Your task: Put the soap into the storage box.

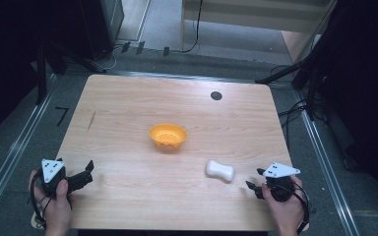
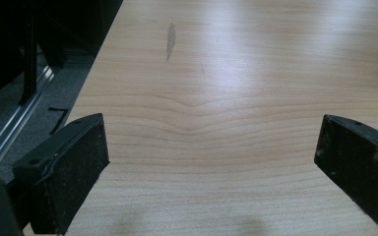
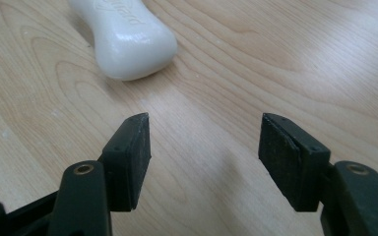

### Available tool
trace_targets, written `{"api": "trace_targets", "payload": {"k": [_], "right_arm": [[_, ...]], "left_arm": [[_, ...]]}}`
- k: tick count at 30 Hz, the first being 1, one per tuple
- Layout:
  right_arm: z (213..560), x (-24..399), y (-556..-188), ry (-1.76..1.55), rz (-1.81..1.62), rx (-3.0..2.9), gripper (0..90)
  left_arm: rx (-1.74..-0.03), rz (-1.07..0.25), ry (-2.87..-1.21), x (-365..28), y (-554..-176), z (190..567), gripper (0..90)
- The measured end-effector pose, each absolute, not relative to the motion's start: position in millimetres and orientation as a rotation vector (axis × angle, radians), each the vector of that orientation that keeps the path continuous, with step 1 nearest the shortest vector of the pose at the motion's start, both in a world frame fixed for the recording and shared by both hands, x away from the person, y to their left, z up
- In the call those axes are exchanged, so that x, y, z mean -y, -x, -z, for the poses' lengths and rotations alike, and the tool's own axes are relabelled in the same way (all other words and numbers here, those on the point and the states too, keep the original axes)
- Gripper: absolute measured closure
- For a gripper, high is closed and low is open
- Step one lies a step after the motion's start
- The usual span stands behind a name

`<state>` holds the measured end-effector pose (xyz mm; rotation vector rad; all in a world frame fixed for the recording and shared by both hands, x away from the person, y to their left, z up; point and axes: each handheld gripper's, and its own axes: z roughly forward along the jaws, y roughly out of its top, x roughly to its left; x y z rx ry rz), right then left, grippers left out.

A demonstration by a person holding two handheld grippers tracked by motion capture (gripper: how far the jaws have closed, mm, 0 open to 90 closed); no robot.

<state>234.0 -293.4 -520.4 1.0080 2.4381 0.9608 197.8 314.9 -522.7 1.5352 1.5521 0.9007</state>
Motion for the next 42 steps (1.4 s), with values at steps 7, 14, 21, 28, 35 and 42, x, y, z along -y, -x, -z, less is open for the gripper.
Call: {"api": "trace_targets", "payload": {"k": [7, 14, 21, 28, 35, 42], "right_arm": [[510.7, 280.5, -245.4, -0.914, -0.891, -2.542, 37.5], [498.8, 260.8, -255.4, -0.777, -0.805, -2.642, 34.1], [491.6, 248.1, -263.8, -0.737, -0.760, -2.692, 33.7], [490.0, 233.2, -275.6, -0.693, -0.715, -2.761, 33.7], [489.2, 221.1, -284.3, -0.650, -0.702, -2.816, 33.6], [487.5, 211.2, -289.8, -0.642, -0.691, -2.852, 33.1]], "left_arm": [[-1.550, -0.903, -1.547, -313.8, -197.9, 522.5, 0.0], [-1.537, -0.914, -1.553, -312.6, -197.9, 522.8, 0.0], [-1.531, -0.919, -1.567, -311.3, -198.0, 522.7, 0.0], [-1.530, -0.929, -1.564, -310.8, -197.9, 522.8, 0.0], [-1.527, -0.926, -1.568, -310.7, -198.2, 522.9, 0.0], [-1.524, -0.925, -1.575, -310.7, -198.6, 522.9, 0.0]]}}
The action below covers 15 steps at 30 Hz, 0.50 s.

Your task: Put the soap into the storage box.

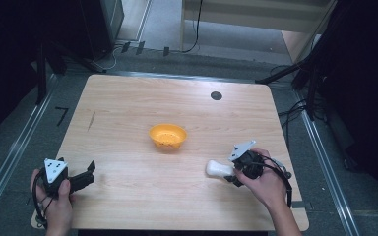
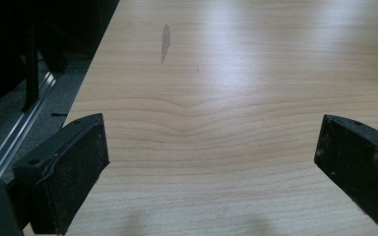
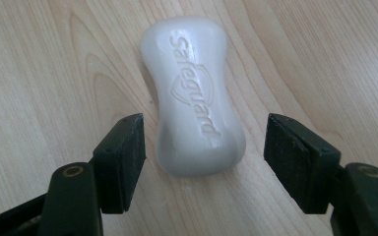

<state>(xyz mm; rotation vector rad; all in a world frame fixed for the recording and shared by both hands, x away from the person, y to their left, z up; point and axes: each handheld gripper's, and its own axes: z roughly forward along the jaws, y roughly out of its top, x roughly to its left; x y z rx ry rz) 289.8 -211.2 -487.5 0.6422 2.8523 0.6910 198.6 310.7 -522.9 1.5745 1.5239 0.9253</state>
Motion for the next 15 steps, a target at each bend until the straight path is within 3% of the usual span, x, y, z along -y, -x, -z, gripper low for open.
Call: {"api": "trace_targets", "payload": {"k": [6, 15], "right_arm": [[486.0, 204.6, -293.2, -0.634, -0.709, -2.873, 33.0], [493.8, 194.3, -297.8, -0.631, -0.687, -2.898, 33.0]], "left_arm": [[-1.532, -0.934, -1.576, -310.0, -198.9, 522.8, 4.5], [-1.530, -0.936, -1.575, -309.9, -198.6, 522.8, 4.5]]}}
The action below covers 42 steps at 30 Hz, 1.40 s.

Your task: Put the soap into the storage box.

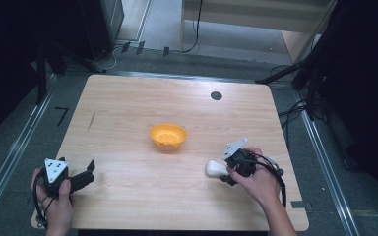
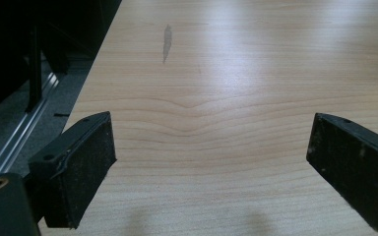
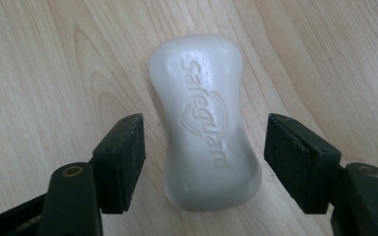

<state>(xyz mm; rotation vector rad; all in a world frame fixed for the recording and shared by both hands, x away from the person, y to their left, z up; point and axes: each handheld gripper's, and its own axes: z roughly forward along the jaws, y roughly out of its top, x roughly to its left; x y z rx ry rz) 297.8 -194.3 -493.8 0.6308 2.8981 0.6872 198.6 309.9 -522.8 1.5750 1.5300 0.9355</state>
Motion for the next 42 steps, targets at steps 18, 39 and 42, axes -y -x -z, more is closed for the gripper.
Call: {"api": "trace_targets", "payload": {"k": [18, 39, 42], "right_arm": [[503.2, 168.5, -310.2, -0.586, -0.540, -2.978, 43.6], [508.9, 172.3, -313.9, -0.542, -0.533, -2.998, 50.0], [508.5, 171.2, -314.3, -0.559, -0.519, -3.001, 50.1]], "left_arm": [[-1.532, -0.929, -1.565, -310.2, -198.9, 522.9, 5.0], [-1.537, -0.926, -1.571, -310.0, -198.7, 522.7, 5.1], [-1.544, -0.924, -1.568, -310.4, -199.3, 522.9, 5.5]]}}
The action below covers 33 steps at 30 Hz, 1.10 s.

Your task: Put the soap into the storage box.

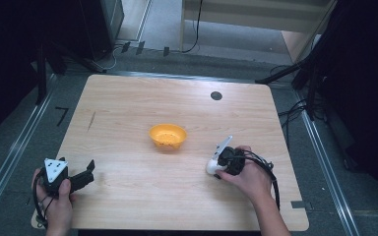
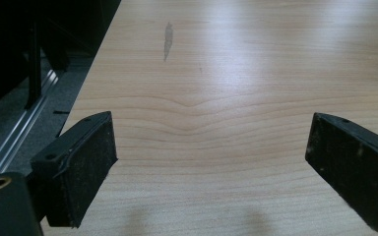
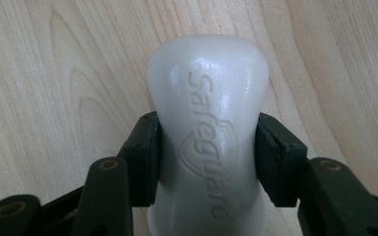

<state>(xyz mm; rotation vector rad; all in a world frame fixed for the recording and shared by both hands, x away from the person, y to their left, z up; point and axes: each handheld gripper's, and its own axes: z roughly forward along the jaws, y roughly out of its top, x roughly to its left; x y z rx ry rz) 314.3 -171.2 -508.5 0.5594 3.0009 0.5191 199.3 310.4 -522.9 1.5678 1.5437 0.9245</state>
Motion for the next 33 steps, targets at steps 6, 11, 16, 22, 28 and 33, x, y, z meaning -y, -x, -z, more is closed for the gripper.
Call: {"api": "trace_targets", "payload": {"k": [6, 11, 16, 22, 28, 33], "right_arm": [[508.3, 171.3, -314.9, -0.577, -0.522, -2.999, 50.3], [508.5, 171.2, -315.5, -0.570, -0.530, -2.994, 50.5], [506.7, 169.1, -316.7, -0.559, -0.508, -3.006, 50.7], [496.7, 168.6, -318.2, -0.538, -0.527, -2.996, 50.7], [483.3, 165.1, -324.1, -0.502, -0.532, -2.991, 50.7], [473.6, 159.4, -330.8, -0.490, -0.529, -2.986, 50.7]], "left_arm": [[-1.547, -0.922, -1.563, -310.9, -199.2, 523.0, 5.6], [-1.546, -0.921, -1.560, -311.2, -199.1, 523.0, 5.6], [-1.547, -0.923, -1.560, -311.0, -199.2, 523.0, 5.6], [-1.547, -0.928, -1.565, -310.5, -198.9, 522.8, 5.6], [-1.546, -0.925, -1.570, -310.5, -199.0, 522.7, 5.7], [-1.545, -0.922, -1.564, -310.8, -199.2, 522.9, 5.7]]}}
